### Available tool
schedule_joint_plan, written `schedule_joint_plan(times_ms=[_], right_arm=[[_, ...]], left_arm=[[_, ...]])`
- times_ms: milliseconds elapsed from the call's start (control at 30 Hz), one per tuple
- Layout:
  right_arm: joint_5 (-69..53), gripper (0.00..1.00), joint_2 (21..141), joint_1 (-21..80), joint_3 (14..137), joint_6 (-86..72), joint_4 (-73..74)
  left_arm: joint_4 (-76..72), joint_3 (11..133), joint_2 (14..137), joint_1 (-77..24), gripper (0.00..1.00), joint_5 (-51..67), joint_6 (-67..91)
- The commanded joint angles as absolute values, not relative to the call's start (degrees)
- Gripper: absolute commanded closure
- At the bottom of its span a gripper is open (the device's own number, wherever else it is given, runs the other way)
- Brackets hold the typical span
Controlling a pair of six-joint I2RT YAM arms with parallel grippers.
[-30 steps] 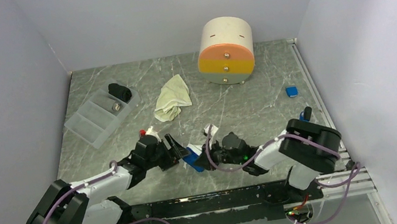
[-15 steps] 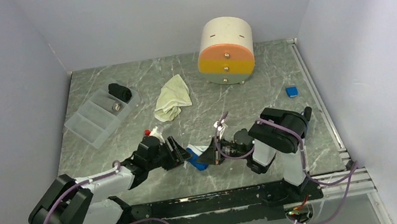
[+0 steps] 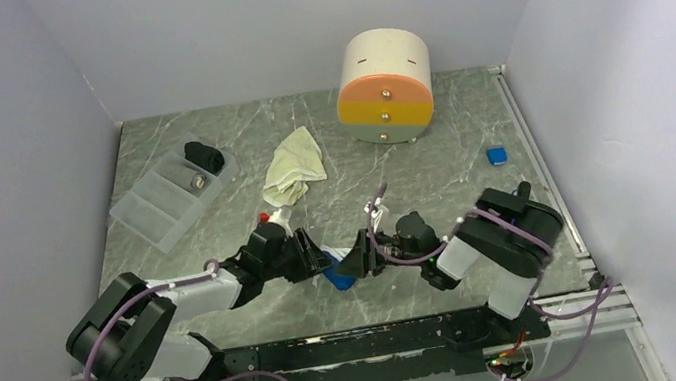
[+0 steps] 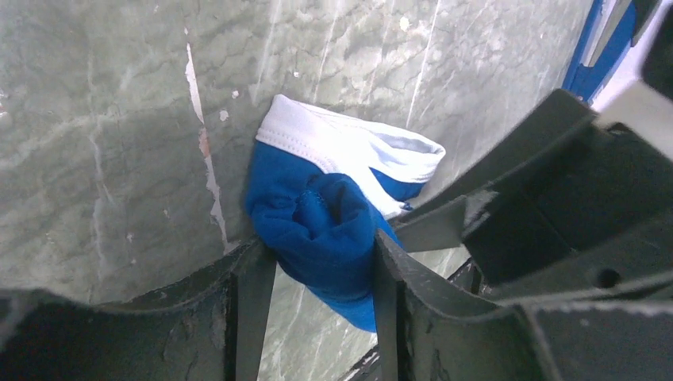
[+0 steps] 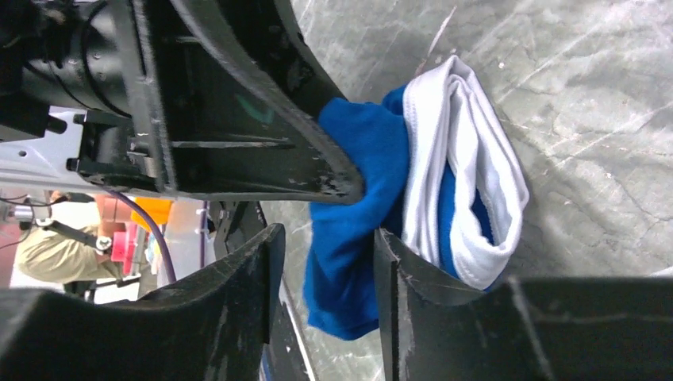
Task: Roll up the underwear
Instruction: Roll the underwear to the center of the board.
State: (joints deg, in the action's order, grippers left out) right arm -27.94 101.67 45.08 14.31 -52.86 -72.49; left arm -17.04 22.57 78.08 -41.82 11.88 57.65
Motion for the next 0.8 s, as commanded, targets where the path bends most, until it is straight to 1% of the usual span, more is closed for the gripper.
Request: schedule_joint_plan(times_ms=[0,67,133,200,300,467,667,733,767], right_arm=[[-22.3,0.5,88.3,45.6,19.1,-39.6,-47.9],[-17.0,0.49,82.7,46.4,22.1,-32.3,-35.1],[-11.9,0.48,78.3,47.9,24.9,-25.8,-25.3],[-6.1,0.48,75.4,50.7,27.3,-19.6,-18.2],[4.1,0.48,73.7,57.1,30.1,-13.0,-11.4],[12.3,0.49,75.3,64.2,33.3,-9.1,-8.7],[16.4,0.5,81.0,68.8,36.4,-8.0,-8.8],[17.0,0.55,82.7,69.8,37.1,-8.0,-9.5],[17.5,0.59,83.4,70.0,37.2,-8.1,-9.8]], left_arm=[[-10.9,22.3,81.0,-42.2,0.5,8.8,55.0],[-10.7,22.3,81.2,-42.3,0.5,8.7,54.9],[-10.1,22.6,81.4,-42.3,0.5,8.4,54.7],[-9.7,22.9,81.7,-42.3,0.5,8.1,54.6],[-9.7,23.4,82.5,-42.3,0.5,8.1,54.8],[-9.8,23.8,83.4,-42.2,0.51,8.5,55.3],[-9.7,23.6,83.4,-42.3,0.51,8.5,55.6],[-9.7,23.6,83.5,-42.3,0.51,8.5,55.7],[-9.7,23.6,83.5,-42.3,0.51,8.5,55.7]])
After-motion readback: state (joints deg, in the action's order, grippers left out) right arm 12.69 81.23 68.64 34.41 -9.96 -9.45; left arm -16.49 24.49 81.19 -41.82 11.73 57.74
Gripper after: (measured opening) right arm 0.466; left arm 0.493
